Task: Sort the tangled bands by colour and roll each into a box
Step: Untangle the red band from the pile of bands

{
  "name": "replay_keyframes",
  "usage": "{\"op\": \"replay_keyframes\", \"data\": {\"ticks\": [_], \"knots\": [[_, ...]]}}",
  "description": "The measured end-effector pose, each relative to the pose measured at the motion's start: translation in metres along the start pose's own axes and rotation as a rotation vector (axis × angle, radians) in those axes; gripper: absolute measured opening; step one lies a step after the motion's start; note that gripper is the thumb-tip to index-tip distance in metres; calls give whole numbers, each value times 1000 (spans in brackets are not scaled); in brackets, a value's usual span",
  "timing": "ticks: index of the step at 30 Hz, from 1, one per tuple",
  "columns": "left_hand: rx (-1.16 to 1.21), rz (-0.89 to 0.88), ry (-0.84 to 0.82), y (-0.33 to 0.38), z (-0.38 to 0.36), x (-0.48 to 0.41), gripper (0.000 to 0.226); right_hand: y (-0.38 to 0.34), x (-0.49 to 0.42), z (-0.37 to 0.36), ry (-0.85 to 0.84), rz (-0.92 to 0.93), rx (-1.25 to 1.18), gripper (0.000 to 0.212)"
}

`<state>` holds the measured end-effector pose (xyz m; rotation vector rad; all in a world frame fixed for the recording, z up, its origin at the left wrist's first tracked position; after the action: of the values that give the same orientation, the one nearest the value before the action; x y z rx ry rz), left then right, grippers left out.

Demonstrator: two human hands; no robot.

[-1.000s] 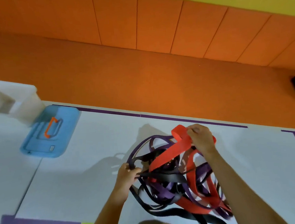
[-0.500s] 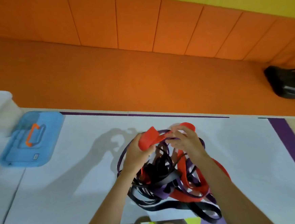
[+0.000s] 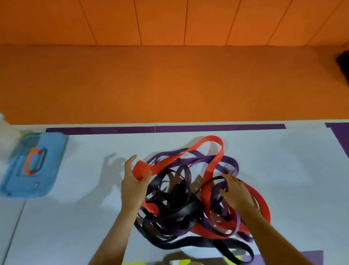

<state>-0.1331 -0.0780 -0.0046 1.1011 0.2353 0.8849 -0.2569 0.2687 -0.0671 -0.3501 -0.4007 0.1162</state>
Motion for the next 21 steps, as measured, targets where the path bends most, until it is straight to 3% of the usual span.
{"op": "replay_keyframes", "data": {"ticks": [3, 6, 9, 11, 14, 19, 21], "knots": [[-2, -136, -71, 34, -27, 6, 55, 12, -11, 4, 68, -41, -34, 68], [-50, -209, -310, 59, -76, 15, 43, 24, -22, 9, 35, -81, -129, 62], [-352, -197, -563, 55, -139, 26, 32, 26, -27, 9, -78, 75, -108, 32], [-631, -186, -661, 45, -172, 32, 27, 32, -29, 19, -51, 65, -159, 27], [-767, -131, -670, 35, -203, 38, 28, 34, -34, 33, 0, 39, -265, 28], [-914, -214, -449, 46, -227, 34, 35, -2, -19, 32, -82, 404, -197, 23], [-936, -166, -437, 46, -233, 29, 39, 10, -14, 26, -96, 344, -177, 19]]}}
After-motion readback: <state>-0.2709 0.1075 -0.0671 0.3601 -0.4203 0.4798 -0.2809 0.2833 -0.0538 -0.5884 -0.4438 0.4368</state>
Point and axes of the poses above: each hand's wrist, its own x-axis away from the middle knuckle, its own z-axis out of the back of the hand, y = z × x, the point moved 8 cm from there along -x, towards the middle knuckle, and after that the axes turned 6 degrees about y, right-handed, at the moved point
